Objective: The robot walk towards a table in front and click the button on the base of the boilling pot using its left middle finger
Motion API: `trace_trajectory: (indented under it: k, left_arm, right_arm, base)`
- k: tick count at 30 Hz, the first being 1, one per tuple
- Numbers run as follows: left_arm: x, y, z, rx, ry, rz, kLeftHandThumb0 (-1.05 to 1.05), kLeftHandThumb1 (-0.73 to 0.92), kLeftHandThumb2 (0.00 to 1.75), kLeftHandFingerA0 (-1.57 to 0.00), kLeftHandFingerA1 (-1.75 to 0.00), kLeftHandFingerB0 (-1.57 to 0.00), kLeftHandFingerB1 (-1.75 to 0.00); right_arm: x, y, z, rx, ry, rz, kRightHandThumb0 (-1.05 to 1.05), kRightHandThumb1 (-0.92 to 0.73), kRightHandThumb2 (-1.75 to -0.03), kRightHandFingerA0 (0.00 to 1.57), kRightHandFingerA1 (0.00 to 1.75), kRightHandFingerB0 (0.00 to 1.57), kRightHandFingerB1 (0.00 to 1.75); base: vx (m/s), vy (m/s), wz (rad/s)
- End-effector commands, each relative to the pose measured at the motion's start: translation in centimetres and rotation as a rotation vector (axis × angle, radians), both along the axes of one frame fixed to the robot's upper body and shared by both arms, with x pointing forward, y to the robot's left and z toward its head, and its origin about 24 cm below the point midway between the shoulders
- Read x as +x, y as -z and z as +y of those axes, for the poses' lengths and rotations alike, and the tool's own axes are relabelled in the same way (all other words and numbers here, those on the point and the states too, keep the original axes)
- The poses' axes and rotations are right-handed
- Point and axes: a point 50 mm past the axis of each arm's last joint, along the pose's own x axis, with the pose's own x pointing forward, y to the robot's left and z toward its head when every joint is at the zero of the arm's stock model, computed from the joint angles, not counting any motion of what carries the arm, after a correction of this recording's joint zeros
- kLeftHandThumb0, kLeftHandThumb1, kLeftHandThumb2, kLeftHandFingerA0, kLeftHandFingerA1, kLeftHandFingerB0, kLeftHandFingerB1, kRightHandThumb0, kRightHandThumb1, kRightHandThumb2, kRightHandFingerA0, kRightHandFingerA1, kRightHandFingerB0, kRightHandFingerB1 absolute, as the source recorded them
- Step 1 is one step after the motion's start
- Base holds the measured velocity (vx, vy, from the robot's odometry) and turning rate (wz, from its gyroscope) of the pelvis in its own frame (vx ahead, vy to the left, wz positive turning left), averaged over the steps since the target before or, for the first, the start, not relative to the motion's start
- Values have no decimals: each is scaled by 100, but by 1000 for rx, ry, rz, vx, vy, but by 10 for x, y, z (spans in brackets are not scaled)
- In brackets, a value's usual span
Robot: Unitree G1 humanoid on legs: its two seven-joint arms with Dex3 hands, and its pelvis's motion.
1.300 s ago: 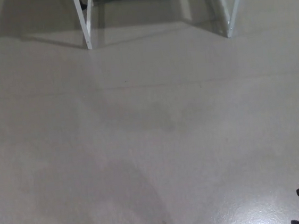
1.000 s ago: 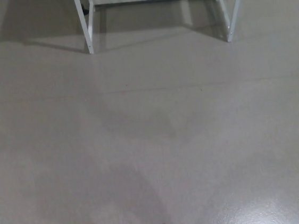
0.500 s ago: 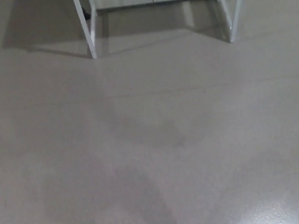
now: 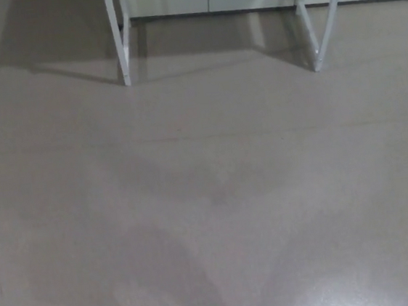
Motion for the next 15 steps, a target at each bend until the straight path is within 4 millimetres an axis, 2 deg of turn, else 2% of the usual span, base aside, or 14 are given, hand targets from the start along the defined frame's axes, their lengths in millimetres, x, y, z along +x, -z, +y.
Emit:
trace_trajectory:
  k: [1,2,5,6,15]
  left_arm:
    - [1,-1,0,3,13,-11,-40,55,58,-35,-36,-28,-30]
    - [2,-2,0,9,14,-12,-46,45,69,-31,-43,-25,-39]
    - [2,-2,1,13,19,-10,-47,45,70,-31,-43,-25,-39]
    - [3,-2,1,7,14,-13,-39,55,58,-36,-36,-28,-30]
    - [6,-3,0,10,14,-19,-40,55,57,-37,-36,-28,-30]
  right_arm:
    - [0,-2,-6,-7,22,-7,-26,-48,-54,48,46,42,41]
    - [1,-2,-6,-9,18,-9,-26,-48,-54,49,46,42,41]
    - [2,-3,-5,-10,13,-13,-26,-48,-54,49,46,42,41]
    - [3,-3,-5,-9,15,-14,-26,-48,-54,50,46,42,41]
    - [7,-4,-4,-16,6,-22,-26,-49,-54,51,46,42,41]
  base:
    - [124,11,2]
    - [139,-29,7]
    - [149,-80,9]
    - [136,-141,10]
    - [138,-241,13]
